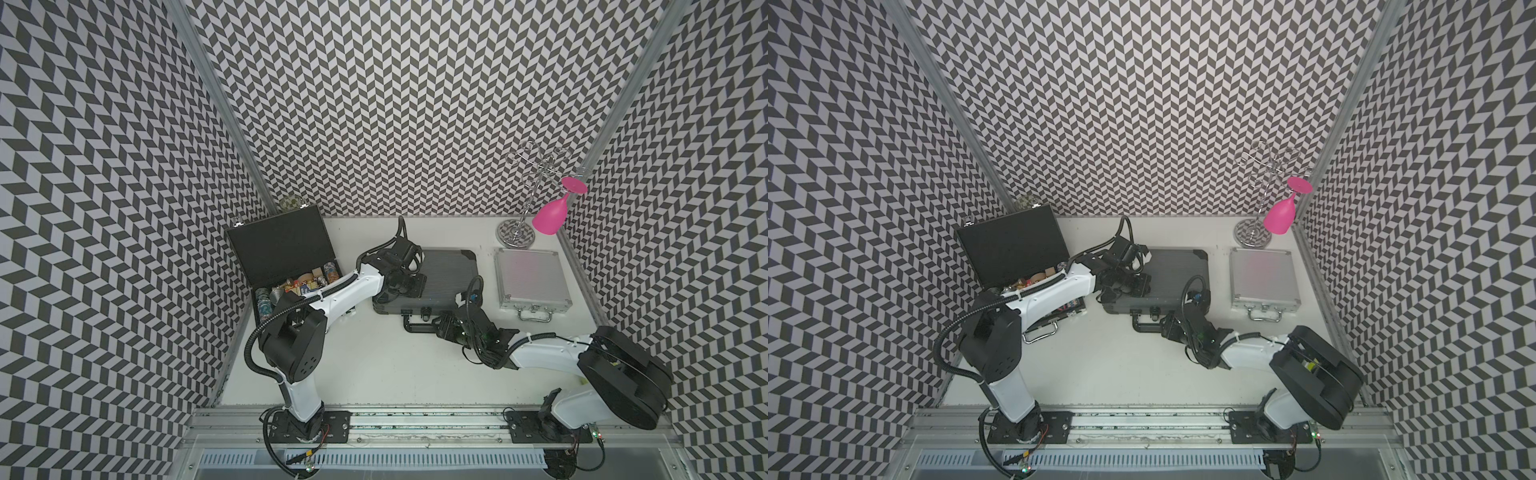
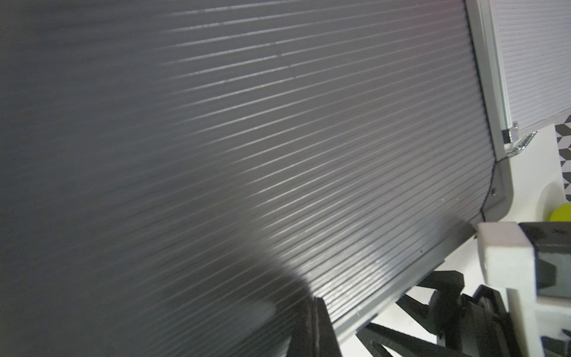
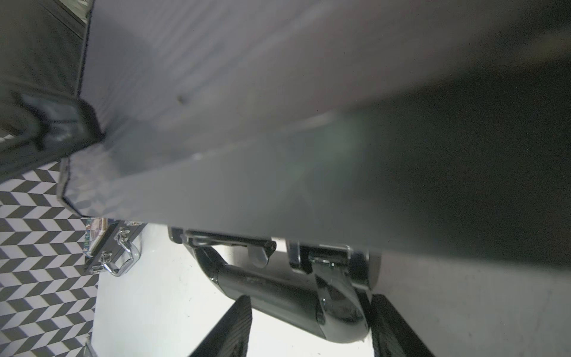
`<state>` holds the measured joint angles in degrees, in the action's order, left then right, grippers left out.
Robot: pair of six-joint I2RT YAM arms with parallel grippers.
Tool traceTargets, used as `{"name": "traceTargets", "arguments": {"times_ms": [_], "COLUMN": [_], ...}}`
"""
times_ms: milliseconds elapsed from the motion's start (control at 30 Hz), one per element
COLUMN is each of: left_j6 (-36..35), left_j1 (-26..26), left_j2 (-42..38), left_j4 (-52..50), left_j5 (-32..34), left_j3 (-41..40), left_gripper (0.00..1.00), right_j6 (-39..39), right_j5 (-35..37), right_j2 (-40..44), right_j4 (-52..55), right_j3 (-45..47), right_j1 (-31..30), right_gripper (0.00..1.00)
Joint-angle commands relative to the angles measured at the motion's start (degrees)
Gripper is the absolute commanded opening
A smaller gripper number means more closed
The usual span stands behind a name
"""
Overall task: Close the poker set cases
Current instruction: Fasten the fastener on the poker set case.
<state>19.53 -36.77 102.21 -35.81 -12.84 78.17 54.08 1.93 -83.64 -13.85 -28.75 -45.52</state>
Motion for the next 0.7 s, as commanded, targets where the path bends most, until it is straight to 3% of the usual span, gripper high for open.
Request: {"name": "traceTargets", "arguments": {"times_ms": [0, 667], "left_j6": [-0.33, -0.62], "left_j1": [-0.67, -0.58], "left_j2": [3.70, 4.56], "left_j4": [-7.34, -8.01], "left_j5": [1.74, 1.80], "left_j3": [-2.25, -0.48], "left_gripper": [0.00, 0.00], "right_j6": [2.57, 3.84], "right_j5": [-3.73, -1.77], "right_j2": [3.31, 7.71], "right_j4": [-5.37, -4.04], "right_j3": [-0.32, -4.64], "right_j1": [-0.10, 0.56], "right_gripper": [0.62, 0.62]}}
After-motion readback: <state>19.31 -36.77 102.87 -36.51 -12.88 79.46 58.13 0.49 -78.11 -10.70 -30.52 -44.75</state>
